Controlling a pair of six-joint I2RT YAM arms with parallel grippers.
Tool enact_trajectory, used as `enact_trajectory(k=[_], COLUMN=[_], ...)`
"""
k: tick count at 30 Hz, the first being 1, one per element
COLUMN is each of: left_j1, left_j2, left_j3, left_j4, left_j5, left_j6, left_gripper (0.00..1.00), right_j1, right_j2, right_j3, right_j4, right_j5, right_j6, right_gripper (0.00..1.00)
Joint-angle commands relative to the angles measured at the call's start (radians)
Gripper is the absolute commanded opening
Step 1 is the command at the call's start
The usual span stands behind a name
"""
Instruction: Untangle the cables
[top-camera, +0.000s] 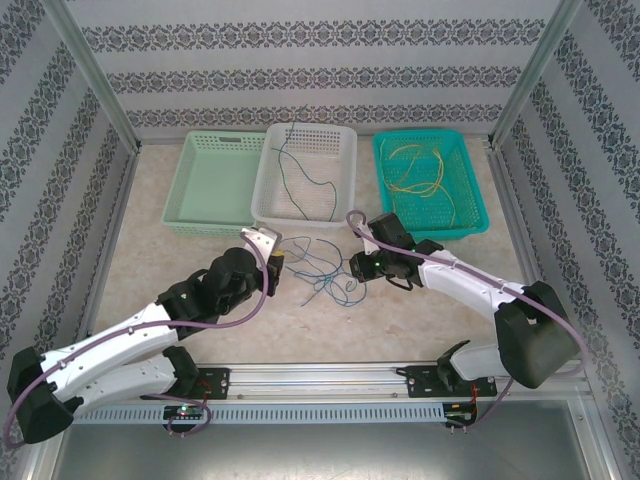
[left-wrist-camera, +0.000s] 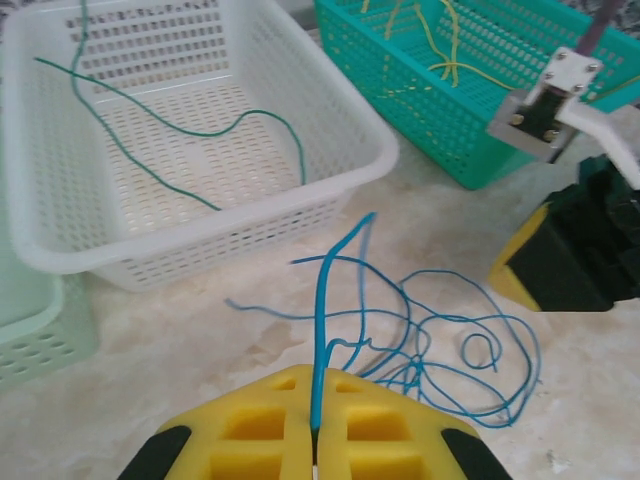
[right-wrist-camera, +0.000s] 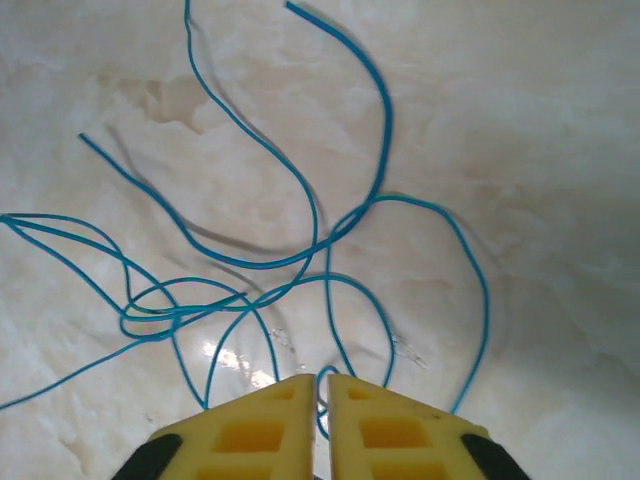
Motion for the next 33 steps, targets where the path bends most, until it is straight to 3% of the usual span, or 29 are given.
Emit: enact_trajectory(k=[1, 3, 7, 9, 14, 20, 25, 31, 33], left_j1=[0.024, 0.03, 0.032, 0.033, 0.034, 0.068, 0.093, 0.101, 0.103], left_j2=[-0.072, -0.088, -0.08, -0.085, -0.109, -0.167, -0.191, -0.185, -0.189], left_j3=[0.028, 0.029, 0.051, 0.051, 0.072, 0.121, 0.155, 0.192, 0.193], left_j4=[-0.007, 0.014, 0.031, 0.057, 0.072, 0.028, 0.058, 0.053, 0.053], left_j5=[-0.037, -0.011, -0.019, -0.018, -0.058, -0.193, -0.175, -0.164, -0.182], left_j6=[0.038, 0.036, 0.016, 0.009, 0.016, 0.077, 0.111, 0.118, 0.123], left_gripper=[0.08, 0.08, 0.08, 0.08, 0.08, 0.08, 0.09, 0.1, 0.1], right_j1=[0.01, 0.043, 0.115, 0.12, 0.127, 0.126, 0.126, 0.122, 0.119], right_j2=[-0.027, -0.03, 0.05, 0.116, 0.242, 0.234, 0.271, 0.216, 0.207], right_j3=[0.003, -0.008, 0.053, 0.085, 0.119, 0.074, 0.07, 0.053, 0.067], right_j4=[0.017, 0.102, 0.122, 0.112, 0.088, 0.119, 0.112, 0.147, 0.116], right_j5=[-0.006, -0.044, -0.032, -0.044, -0.029, -0.022, -0.036, -0.064, -0.06], right_j6=[-0.019, -0.016, -0.05, -0.038, -0.014, -0.01, -0.008, -0.001, -0.018], right_gripper=[0.27, 0.37, 0.74, 0.79, 0.71, 0.65, 0.33, 0.37, 0.31])
